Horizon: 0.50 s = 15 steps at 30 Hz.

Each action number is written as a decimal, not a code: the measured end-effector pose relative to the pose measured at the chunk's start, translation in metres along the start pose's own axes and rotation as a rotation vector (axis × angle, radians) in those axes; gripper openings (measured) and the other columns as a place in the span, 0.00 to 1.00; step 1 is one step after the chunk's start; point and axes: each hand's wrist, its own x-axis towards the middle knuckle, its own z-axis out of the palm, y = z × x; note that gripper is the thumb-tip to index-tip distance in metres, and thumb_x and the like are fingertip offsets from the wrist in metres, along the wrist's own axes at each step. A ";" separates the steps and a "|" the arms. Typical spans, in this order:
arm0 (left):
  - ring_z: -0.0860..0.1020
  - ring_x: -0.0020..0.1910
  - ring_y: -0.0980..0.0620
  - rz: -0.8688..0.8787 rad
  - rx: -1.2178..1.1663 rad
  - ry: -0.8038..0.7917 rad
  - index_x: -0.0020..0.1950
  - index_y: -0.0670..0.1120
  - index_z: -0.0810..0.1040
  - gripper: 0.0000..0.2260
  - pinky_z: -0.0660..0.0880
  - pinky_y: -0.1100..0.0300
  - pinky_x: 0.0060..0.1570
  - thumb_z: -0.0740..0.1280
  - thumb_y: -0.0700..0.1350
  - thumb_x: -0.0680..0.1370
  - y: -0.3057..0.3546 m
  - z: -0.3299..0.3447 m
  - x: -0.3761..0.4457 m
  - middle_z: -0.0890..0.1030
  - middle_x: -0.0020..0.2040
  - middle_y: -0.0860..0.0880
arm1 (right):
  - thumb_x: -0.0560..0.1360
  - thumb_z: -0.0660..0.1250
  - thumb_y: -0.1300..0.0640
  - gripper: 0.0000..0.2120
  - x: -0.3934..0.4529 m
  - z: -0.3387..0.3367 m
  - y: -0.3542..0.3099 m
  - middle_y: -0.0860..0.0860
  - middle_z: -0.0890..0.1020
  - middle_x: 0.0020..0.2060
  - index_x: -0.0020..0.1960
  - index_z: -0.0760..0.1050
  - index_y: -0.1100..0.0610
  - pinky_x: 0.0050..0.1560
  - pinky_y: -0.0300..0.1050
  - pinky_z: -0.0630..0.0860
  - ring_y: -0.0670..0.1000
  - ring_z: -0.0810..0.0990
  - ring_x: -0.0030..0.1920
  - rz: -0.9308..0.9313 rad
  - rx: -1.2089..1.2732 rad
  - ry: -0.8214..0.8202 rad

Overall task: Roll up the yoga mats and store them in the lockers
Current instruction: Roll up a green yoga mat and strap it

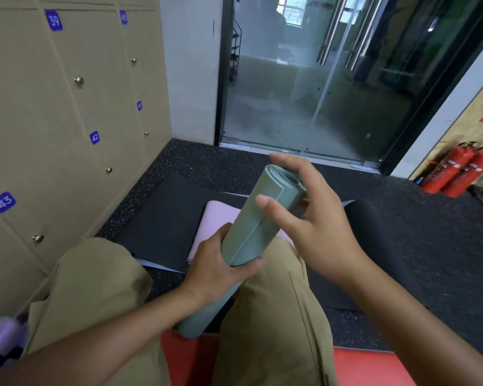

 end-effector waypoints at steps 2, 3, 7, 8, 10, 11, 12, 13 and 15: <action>0.83 0.48 0.55 0.036 0.069 -0.044 0.56 0.55 0.78 0.26 0.80 0.45 0.47 0.78 0.65 0.64 0.003 -0.003 0.012 0.84 0.49 0.56 | 0.78 0.73 0.51 0.25 0.001 -0.012 0.004 0.40 0.76 0.65 0.72 0.70 0.43 0.62 0.53 0.78 0.45 0.76 0.66 0.034 0.017 0.016; 0.83 0.48 0.55 0.060 0.101 -0.075 0.56 0.55 0.78 0.27 0.80 0.47 0.46 0.78 0.65 0.63 0.004 -0.005 0.019 0.84 0.48 0.57 | 0.78 0.73 0.51 0.25 0.001 -0.018 0.005 0.39 0.76 0.65 0.72 0.69 0.43 0.63 0.53 0.77 0.44 0.75 0.67 0.046 0.019 0.020; 0.81 0.44 0.60 0.120 0.310 -0.206 0.50 0.62 0.75 0.24 0.75 0.60 0.39 0.75 0.71 0.61 0.019 -0.013 0.044 0.81 0.44 0.63 | 0.77 0.73 0.51 0.24 0.001 -0.043 0.017 0.38 0.77 0.64 0.70 0.71 0.42 0.63 0.48 0.77 0.41 0.76 0.65 0.121 -0.001 0.012; 0.80 0.42 0.60 0.127 0.383 -0.244 0.48 0.64 0.73 0.23 0.74 0.60 0.38 0.73 0.73 0.61 0.022 -0.015 0.050 0.80 0.42 0.62 | 0.77 0.73 0.50 0.22 -0.002 -0.048 0.022 0.39 0.78 0.62 0.69 0.73 0.41 0.62 0.48 0.77 0.43 0.77 0.63 0.151 -0.005 0.013; 0.79 0.41 0.59 0.126 0.521 -0.338 0.46 0.67 0.71 0.23 0.74 0.58 0.37 0.71 0.76 0.60 0.026 -0.013 0.059 0.79 0.40 0.59 | 0.76 0.74 0.47 0.20 -0.012 -0.057 0.034 0.40 0.80 0.59 0.67 0.74 0.41 0.60 0.49 0.79 0.45 0.79 0.61 0.237 0.020 0.009; 0.78 0.41 0.57 0.125 0.584 -0.361 0.46 0.66 0.70 0.24 0.74 0.56 0.37 0.69 0.78 0.60 0.028 -0.014 0.060 0.79 0.39 0.58 | 0.75 0.73 0.46 0.21 -0.016 -0.059 0.040 0.40 0.81 0.57 0.67 0.74 0.42 0.59 0.48 0.80 0.45 0.80 0.60 0.266 0.043 -0.013; 0.78 0.41 0.56 0.129 0.649 -0.386 0.45 0.64 0.69 0.25 0.73 0.55 0.37 0.68 0.79 0.60 0.029 -0.013 0.060 0.79 0.38 0.57 | 0.75 0.73 0.46 0.22 -0.022 -0.062 0.046 0.39 0.81 0.57 0.67 0.74 0.43 0.58 0.46 0.81 0.45 0.81 0.59 0.293 0.060 -0.035; 0.76 0.40 0.56 0.139 0.714 -0.416 0.46 0.63 0.68 0.26 0.72 0.56 0.36 0.68 0.79 0.61 0.031 -0.009 0.061 0.78 0.38 0.57 | 0.74 0.73 0.46 0.22 -0.030 -0.066 0.052 0.39 0.81 0.56 0.67 0.74 0.44 0.58 0.45 0.80 0.44 0.81 0.59 0.321 0.071 -0.046; 0.74 0.41 0.56 0.162 0.833 -0.462 0.50 0.63 0.67 0.28 0.69 0.56 0.36 0.67 0.80 0.62 0.032 0.002 0.061 0.76 0.39 0.58 | 0.74 0.73 0.46 0.22 -0.046 -0.073 0.064 0.40 0.82 0.55 0.66 0.74 0.45 0.59 0.43 0.79 0.44 0.81 0.59 0.367 0.071 -0.059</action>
